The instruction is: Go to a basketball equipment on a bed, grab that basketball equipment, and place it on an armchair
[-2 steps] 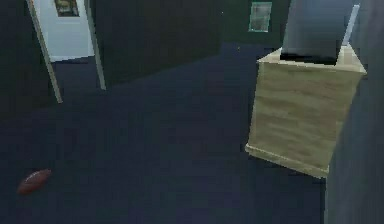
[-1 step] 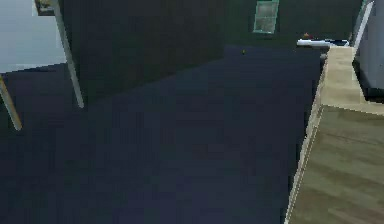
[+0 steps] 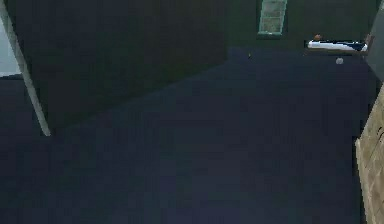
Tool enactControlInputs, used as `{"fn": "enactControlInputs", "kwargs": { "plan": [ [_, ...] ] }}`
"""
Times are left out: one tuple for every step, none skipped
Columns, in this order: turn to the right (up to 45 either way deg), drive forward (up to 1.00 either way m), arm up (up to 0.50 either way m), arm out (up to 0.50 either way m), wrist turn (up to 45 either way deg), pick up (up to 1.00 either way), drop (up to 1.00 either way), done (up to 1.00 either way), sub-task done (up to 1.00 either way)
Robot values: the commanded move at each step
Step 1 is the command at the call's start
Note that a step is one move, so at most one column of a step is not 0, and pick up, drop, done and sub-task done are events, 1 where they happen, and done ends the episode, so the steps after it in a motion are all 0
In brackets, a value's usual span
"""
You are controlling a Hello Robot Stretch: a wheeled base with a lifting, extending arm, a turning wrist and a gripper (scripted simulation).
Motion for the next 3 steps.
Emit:
{"fn": "enactControlInputs", "kwargs": {
  "plan": [
    [30.0,0.0,0.0,0.0,0.0,0.0,0.0,0.0,0.0],
    [0.0,1.0,0.0,0.0,0.0,0.0,0.0,0.0,0.0],
    [0.0,1.0,0.0,0.0,0.0,0.0,0.0,0.0,0.0]
  ]
}}
